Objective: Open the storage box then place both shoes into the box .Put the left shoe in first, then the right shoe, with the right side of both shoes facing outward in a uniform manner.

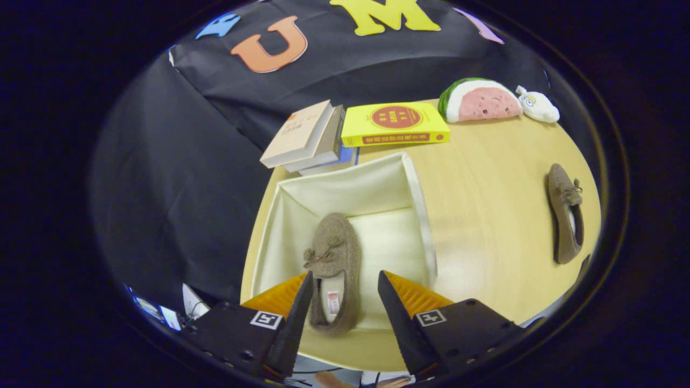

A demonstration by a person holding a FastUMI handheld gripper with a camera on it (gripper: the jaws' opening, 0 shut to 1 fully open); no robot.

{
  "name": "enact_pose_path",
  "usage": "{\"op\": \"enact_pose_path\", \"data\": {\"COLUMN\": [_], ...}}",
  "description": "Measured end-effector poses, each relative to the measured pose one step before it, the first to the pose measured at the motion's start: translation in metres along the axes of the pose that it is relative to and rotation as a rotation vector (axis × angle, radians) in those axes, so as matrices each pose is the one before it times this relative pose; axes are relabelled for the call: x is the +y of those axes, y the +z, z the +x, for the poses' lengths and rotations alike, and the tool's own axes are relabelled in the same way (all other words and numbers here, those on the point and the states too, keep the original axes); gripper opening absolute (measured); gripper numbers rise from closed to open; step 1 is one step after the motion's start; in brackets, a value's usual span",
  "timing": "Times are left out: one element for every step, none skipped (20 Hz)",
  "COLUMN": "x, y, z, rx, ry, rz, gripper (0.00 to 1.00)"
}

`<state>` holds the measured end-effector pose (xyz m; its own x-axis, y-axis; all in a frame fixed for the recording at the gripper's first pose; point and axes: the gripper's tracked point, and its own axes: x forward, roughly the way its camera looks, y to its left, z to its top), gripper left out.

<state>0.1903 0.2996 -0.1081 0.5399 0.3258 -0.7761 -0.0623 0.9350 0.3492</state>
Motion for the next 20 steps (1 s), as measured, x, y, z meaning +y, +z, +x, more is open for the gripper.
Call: {"op": "enact_pose_path", "data": {"x": [-0.00907, -0.00947, -0.0115, -0.01609, -0.01633, -0.01608, -0.01815, -0.02189, -0.02444, -0.02276, -0.02489, -0.02054, -0.02183, -0.02171, -0.02132, -0.01875, -0.01734, -0.01564, -0.01521, -0.01385], "y": [0.0057, 0.00512, 0.00518, 0.00597, 0.00422, 0.00288, 0.0027, 0.00291, 0.00293, 0.00293, 0.0018, 0.00098, 0.00111, -0.00087, 0.00021, -0.00028, -0.00094, -0.00066, -0.00069, -0.00174], "z": [-0.01156, -0.01047, -0.01025, -0.01016, -0.00563, -0.00812, -0.00497, -0.00326, -0.00288, -0.00103, 0.00018, 0.00072, 0.00257, 0.00316, 0.00364, 0.005, 0.00492, 0.00566, 0.00702, 0.00857], "rx": [-0.01945, -0.01668, -0.01607, -0.0169, -0.01467, -0.00703, -0.0047, -0.00517, -0.00593, -0.00591, -0.00275, 0.00085, 0.00308, 0.00766, 0.00753, 0.00562, 0.00743, 0.0056, 0.00678, 0.01173], "ry": [0.00348, -0.00194, -0.0089, -0.02332, -0.02046, -0.01346, -0.01906, -0.02966, -0.03709, -0.03911, -0.03967, -0.03082, -0.02897, -0.03346, -0.03275, -0.0281, -0.02147, -0.01853, -0.01394, -0.01597], "rz": [-0.00064, -0.00646, -0.00865, -0.01029, -0.00753, -0.00112, 0.00048, 0.00095, -0.00578, -0.00327, 0.0001, 0.00376, 0.00027, -0.00064, 0.0026, 0.0002, -0.0014, 0.00118, 0.00572, 0.00779], "gripper": [0.78, 0.79, 0.8, 0.81, 0.86, 0.87, 0.87, 0.87, 0.91, 0.93, 0.93, 0.93, 0.93, 0.94, 0.94, 0.94, 0.94, 0.93, 0.94, 0.93]}}
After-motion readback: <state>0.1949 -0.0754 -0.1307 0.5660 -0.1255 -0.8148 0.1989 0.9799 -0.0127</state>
